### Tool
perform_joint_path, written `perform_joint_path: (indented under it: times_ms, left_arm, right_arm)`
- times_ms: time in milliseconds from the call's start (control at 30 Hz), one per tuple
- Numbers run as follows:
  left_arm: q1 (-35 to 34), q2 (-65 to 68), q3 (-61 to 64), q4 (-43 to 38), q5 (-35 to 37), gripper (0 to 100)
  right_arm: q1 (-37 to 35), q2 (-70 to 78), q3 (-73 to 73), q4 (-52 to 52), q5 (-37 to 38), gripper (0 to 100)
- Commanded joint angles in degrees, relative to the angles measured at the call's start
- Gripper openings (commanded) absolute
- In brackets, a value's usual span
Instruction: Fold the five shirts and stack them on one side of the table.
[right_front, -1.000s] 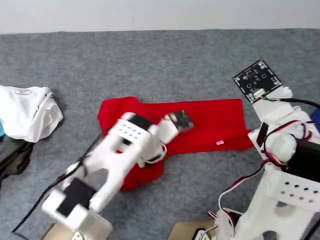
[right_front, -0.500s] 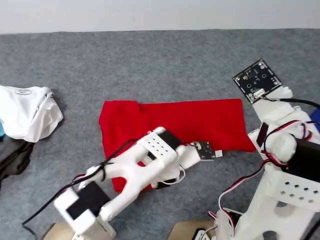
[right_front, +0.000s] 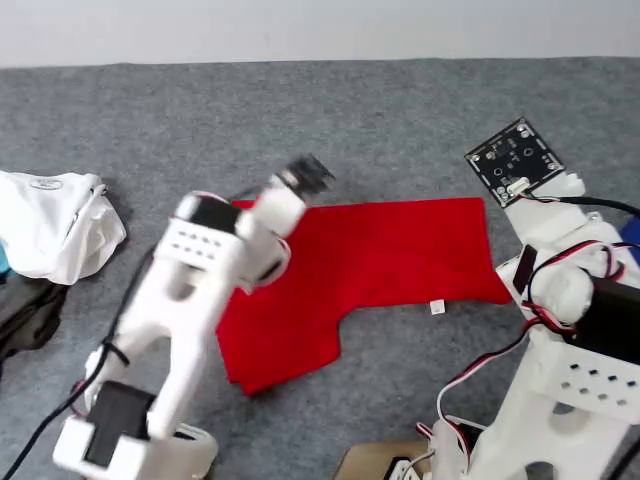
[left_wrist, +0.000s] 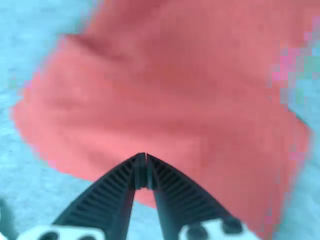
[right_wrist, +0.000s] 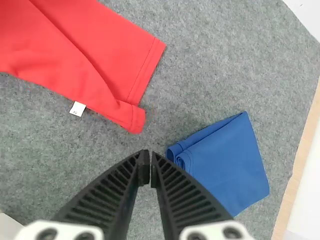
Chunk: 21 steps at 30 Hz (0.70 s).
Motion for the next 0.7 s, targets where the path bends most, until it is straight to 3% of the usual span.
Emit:
perform_joint_path:
  times_ms: [0, 200, 400, 667]
  left_arm:
    - [-5.3, 6.5, -8.3, -2.9, -0.6, 1]
    - [-9.6, 22.9, -24.6, -1.4, -0.6, 1]
    - [-12.0, 38.0, -35.9, 6.4, -3.6, 1]
    - [-18.0, 47.3, -53.1, 15.7, -4.0, 1]
  right_arm:
    - [0.1, -1.2, -0.1, 2.2, -0.5, 1.0]
    - [0.2, -1.3, -0.1, 2.2, -0.5, 1.0]
    - [0.3, -1.3, -0.1, 2.2, -0.5, 1.0]
    - [0.1, -0.8, 2.6, 1.6, -0.5, 1.0]
